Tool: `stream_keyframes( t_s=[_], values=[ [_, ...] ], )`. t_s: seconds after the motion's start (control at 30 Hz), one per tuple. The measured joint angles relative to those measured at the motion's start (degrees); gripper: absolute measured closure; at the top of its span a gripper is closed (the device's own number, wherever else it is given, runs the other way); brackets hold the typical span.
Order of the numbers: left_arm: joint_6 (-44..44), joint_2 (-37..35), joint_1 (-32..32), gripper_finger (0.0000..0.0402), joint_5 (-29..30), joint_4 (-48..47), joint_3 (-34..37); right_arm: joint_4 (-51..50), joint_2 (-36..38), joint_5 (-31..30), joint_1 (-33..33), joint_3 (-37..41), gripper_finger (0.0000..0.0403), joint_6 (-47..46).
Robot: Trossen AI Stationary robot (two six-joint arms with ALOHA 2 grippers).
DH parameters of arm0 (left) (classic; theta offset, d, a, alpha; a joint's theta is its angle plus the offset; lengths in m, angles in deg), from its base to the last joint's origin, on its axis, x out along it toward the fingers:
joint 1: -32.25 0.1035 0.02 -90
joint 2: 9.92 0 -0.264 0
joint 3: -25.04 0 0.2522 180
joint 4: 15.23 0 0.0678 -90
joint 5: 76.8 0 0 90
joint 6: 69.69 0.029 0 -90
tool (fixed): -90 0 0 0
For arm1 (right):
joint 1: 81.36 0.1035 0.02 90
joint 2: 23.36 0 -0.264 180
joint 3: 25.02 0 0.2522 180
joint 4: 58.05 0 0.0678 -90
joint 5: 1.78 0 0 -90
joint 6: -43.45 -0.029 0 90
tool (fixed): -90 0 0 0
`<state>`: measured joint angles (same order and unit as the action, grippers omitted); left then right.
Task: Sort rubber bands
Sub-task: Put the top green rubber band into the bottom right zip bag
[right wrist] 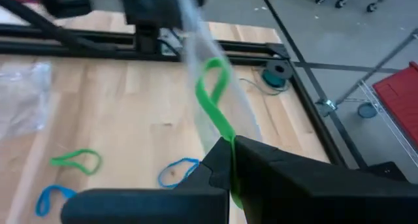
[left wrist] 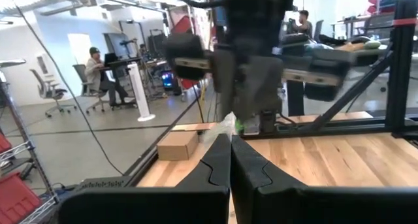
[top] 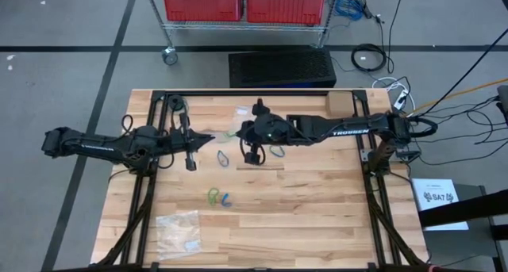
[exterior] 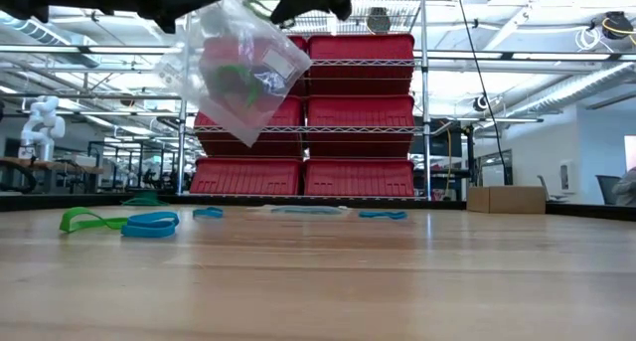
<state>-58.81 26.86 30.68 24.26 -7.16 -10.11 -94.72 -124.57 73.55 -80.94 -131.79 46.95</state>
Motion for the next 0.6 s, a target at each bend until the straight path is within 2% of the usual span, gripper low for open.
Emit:
stream_keyframes(
  t_s=[0.13,0.33,0.6],
  values=[
    [0.00,0.25,0.00,0.0402,-0.34,0.08,0.00,0.87,0.02,0.07,-1.32,0.00,0.0403,-0.26],
    [0.00,0.25,-0.02,0.0402,-0.36,0.25,0.00,1.37,0.02,7.34,-3.03,0.00,0.0403,-1.76],
    [-0.02,0.28,0.00,0.0402,-0.36,0.39,0.00,1.42,0.02,10.29,-3.09,0.00,0.0403,-1.98]
  ],
)
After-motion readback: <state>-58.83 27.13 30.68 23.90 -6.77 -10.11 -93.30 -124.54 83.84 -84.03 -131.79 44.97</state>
